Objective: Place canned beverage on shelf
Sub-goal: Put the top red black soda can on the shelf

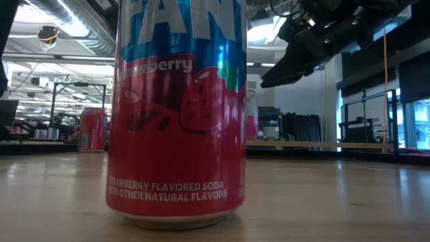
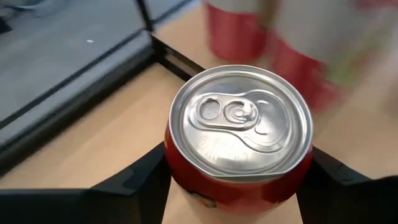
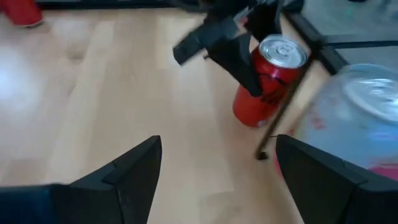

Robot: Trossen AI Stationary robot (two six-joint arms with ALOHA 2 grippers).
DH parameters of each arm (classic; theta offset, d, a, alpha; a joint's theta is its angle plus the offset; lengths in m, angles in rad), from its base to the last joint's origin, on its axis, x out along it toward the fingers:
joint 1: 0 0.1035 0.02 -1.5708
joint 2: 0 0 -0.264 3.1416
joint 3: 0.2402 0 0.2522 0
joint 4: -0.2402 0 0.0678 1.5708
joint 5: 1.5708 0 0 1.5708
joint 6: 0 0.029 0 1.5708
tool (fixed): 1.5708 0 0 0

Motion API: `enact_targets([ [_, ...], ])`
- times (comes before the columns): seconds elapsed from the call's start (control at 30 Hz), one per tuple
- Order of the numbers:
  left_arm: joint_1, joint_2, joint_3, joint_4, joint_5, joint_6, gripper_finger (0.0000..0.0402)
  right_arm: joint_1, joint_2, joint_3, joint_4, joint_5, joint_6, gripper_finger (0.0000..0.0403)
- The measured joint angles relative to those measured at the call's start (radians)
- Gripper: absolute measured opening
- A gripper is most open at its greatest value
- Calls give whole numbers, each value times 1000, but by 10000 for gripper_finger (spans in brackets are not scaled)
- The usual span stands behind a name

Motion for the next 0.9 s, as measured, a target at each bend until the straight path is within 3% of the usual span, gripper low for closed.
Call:
enact_targets([
  [0.13, -86, -70, 0, -48, -7, -56, 235, 62, 0, 0, -37, 16, 1, 298],
  [0.4, -246, -119, 1, -45, -16, -129, 237, 177, 0, -86, 1, 157, 8, 298],
  [0.63, -328, -37, 20, 95, -18, -142, 239, 225, 0, -258, 276, 144, 13, 298],
  [0.9, -376, 124, 187, 46, -21, -129, 240, 222, 0, -351, 413, 121, 29, 298],
])
